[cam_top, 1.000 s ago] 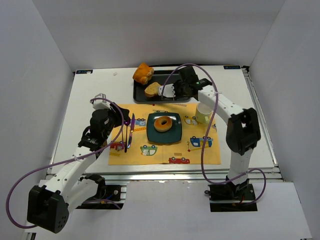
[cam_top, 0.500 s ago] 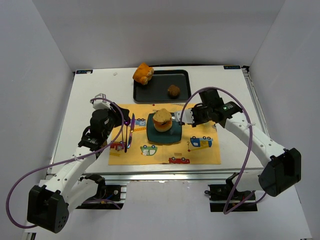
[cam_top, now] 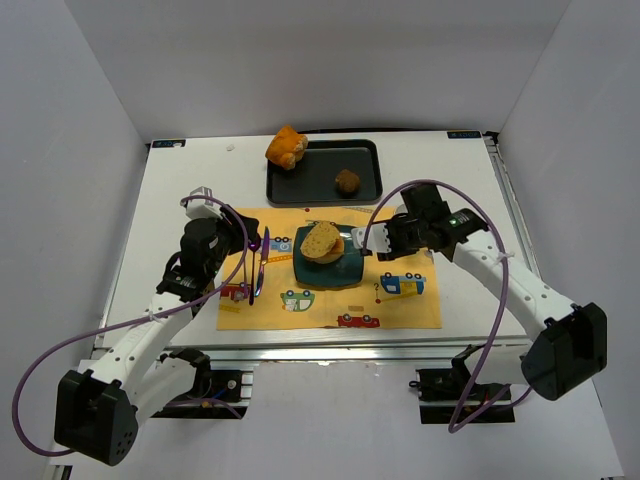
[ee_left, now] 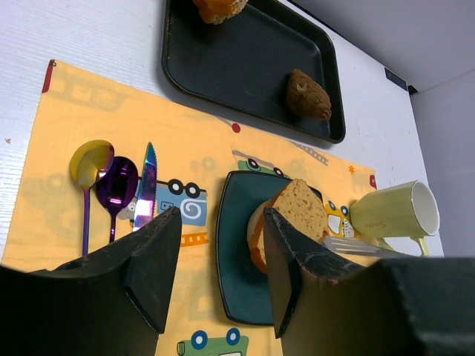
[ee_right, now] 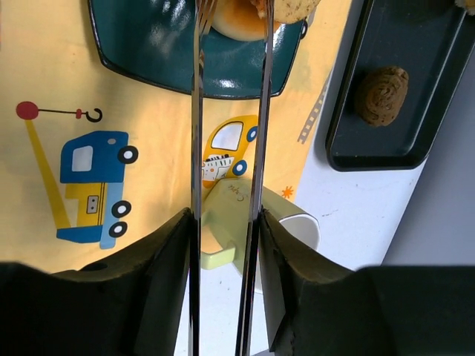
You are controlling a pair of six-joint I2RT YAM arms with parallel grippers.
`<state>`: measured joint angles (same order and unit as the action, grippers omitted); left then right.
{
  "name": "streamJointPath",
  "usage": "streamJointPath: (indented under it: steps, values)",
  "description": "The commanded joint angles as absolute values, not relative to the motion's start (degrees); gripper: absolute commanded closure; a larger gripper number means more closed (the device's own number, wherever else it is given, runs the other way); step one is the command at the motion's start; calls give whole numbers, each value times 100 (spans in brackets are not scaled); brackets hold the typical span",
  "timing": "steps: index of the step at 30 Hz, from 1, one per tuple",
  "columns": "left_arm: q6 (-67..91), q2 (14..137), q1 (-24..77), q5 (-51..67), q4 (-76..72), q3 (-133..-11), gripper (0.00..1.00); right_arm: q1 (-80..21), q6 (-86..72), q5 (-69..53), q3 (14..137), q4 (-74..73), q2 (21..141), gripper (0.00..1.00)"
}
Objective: Place the bread
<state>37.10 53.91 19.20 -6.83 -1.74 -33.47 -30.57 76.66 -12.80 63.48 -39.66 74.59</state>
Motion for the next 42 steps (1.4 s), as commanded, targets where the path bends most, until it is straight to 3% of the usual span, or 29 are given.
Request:
streamJointPath:
  steps: [1, 6, 7, 8, 12, 15, 18, 21, 26, 27, 30, 31, 33, 34, 37, 42]
  values:
    - [3727, 5317, 1890, -633, -237, -3463, 42, -3094, 7620, -1538, 6592, -4104, 7164, 55]
    - [3727, 5353, 1890, -615, -264, -3472, 42, -3050, 7218, -1626, 6801, -4018, 6794, 64]
    - [3727, 5361, 1890, -607, -281, -3472, 42, -2911, 6981, -1713, 6925, -3947, 6777, 77]
    - [3753, 5361, 1890, -598, -333, -3428, 42, -2787, 6361, -1862, 7056, -3877, 6811, 83]
    - [3823, 5440, 1890, -466, -466, -3401, 42, -1456, 4671, -2469, 7541, -3578, 7110, 100]
    - [3814, 5510, 1890, -404, -483, -3454, 43, -217, 3093, -2444, 7349, -2894, 7329, 100]
    - [3806, 5616, 1890, -220, -589, -3480, 43, 769, 1737, -1374, 6427, -1743, 7426, 100]
    - [3841, 5721, 1898, -88, -694, -3481, 43, 1386, 996, -818, 5434, -828, 7855, 100]
    - [3876, 5906, 1890, -9, -712, -3594, 43, 1652, 949, -958, 4353, 315, 8349, 100]
    - [3859, 5924, 1890, -9, -686, -3621, 43, 1661, 1010, -958, 4229, 691, 8384, 99]
    - [3841, 5915, 1890, -9, -615, -3647, 43, 1661, 1318, -967, 4008, 905, 8604, 78]
    - [3858, 5906, 1890, -9, -615, -3621, 43, 1670, 1405, -932, 4060, 801, 8770, 65]
    - [3893, 5871, 1890, -9, -641, -3560, 43, 1801, 1511, -1133, 4192, 547, 8946, 55]
    - [3946, 5862, 1890, -9, -711, -3525, 43, 1819, 1564, -1169, 4271, 414, 8991, 39]
    - [3964, 5862, 1898, -9, -738, -3489, 43, 1828, 1836, -1231, 4569, -86, 9062, 11]
    - [3920, 5906, 1890, -9, -642, -3586, 43, 1819, 2144, -757, 4938, -465, 8711, 11]
